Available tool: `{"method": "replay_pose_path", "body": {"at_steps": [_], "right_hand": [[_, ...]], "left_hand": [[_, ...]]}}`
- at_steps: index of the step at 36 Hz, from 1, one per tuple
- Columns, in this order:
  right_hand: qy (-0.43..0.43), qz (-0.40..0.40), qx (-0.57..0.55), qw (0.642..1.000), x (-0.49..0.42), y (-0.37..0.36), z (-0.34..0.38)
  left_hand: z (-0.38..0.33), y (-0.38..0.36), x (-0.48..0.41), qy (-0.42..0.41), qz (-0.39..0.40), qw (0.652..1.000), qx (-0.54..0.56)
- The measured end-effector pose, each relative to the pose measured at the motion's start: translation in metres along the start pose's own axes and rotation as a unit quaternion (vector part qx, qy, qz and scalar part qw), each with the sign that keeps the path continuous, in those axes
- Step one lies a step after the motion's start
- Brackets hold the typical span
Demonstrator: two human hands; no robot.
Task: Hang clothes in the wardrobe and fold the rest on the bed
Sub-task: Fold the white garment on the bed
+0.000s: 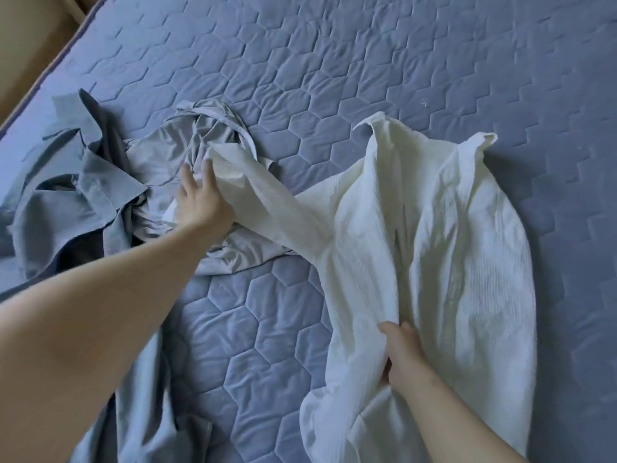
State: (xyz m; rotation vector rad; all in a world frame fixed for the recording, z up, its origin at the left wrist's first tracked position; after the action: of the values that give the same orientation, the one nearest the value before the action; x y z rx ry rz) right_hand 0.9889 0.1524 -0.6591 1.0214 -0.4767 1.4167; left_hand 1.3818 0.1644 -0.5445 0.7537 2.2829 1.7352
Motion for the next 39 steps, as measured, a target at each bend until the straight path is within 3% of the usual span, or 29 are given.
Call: {"method": "replay_pose_path", "body": {"at_steps": [5,8,11,15,19,23,25,26,29,33,34,35,36,37,39], "right_hand": [[0.011,-0.005,0.07,0.997,0.002,0.013,-0.016],[0.02,0.043,0.138,0.989,0.015,0.012,-0.025],[0.029,0.104,0.186,0.977,0.024,0.004,-0.036],[0.037,0.161,0.25,0.954,0.037,-0.005,-0.047],[0.029,0.192,0.274,0.942,0.046,0.001,-0.054],[0.021,0.236,0.328,0.915,0.053,0.015,-0.066],[0.06,0.198,0.343,0.916,0.048,0.028,-0.065],[0.08,0.171,0.337,0.922,0.046,0.035,-0.062],[0.082,0.129,0.265,0.952,0.046,0.048,-0.061],[-0.01,0.076,0.036,0.996,0.053,0.053,-0.067],[-0.032,0.07,-0.007,0.997,0.057,0.051,-0.068],[-0.038,0.063,-0.019,0.997,0.058,0.051,-0.071],[-0.027,0.052,-0.001,0.998,0.058,0.051,-0.071],[-0.01,0.041,0.035,0.998,0.054,0.051,-0.073],[0.008,0.037,0.09,0.995,0.054,0.048,-0.08]], "left_hand": [[-0.011,-0.046,0.077,-0.132,-0.026,0.991,-0.024],[-0.009,-0.097,0.13,-0.166,0.126,0.978,0.023],[-0.005,-0.141,0.193,-0.19,0.32,0.927,0.05],[0.017,-0.173,0.256,-0.16,0.459,0.871,0.077],[0.044,-0.185,0.287,-0.127,0.48,0.865,0.076],[0.056,-0.183,0.293,-0.093,0.422,0.9,0.055],[0.069,-0.178,0.294,0.012,0.399,0.908,0.13],[0.077,-0.177,0.3,0.104,0.402,0.883,0.22],[0.091,-0.173,0.333,0.346,0.424,0.696,0.465],[0.143,-0.172,0.345,0.56,0.243,0.448,0.653],[0.158,-0.173,0.349,0.586,0.195,0.409,0.673],[0.178,-0.173,0.356,0.609,0.149,0.413,0.66],[0.191,-0.173,0.362,0.615,0.13,0.449,0.635],[0.204,-0.17,0.366,0.611,0.12,0.52,0.585],[0.213,-0.152,0.363,0.542,0.136,0.708,0.431]]}}
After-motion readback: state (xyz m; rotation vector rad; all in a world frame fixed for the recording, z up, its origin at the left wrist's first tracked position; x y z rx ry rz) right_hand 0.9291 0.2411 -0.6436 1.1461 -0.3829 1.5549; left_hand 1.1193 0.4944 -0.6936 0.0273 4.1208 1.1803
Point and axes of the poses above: each hand's wrist, its own x-axis away from the middle knuckle, its own y-axis out of the back of the hand, z = x × y, the point moved 10 cm from there along -x, towards the middle knuckle, and after that the axes turned 7 degrees about -z, right-handed, at the moved point
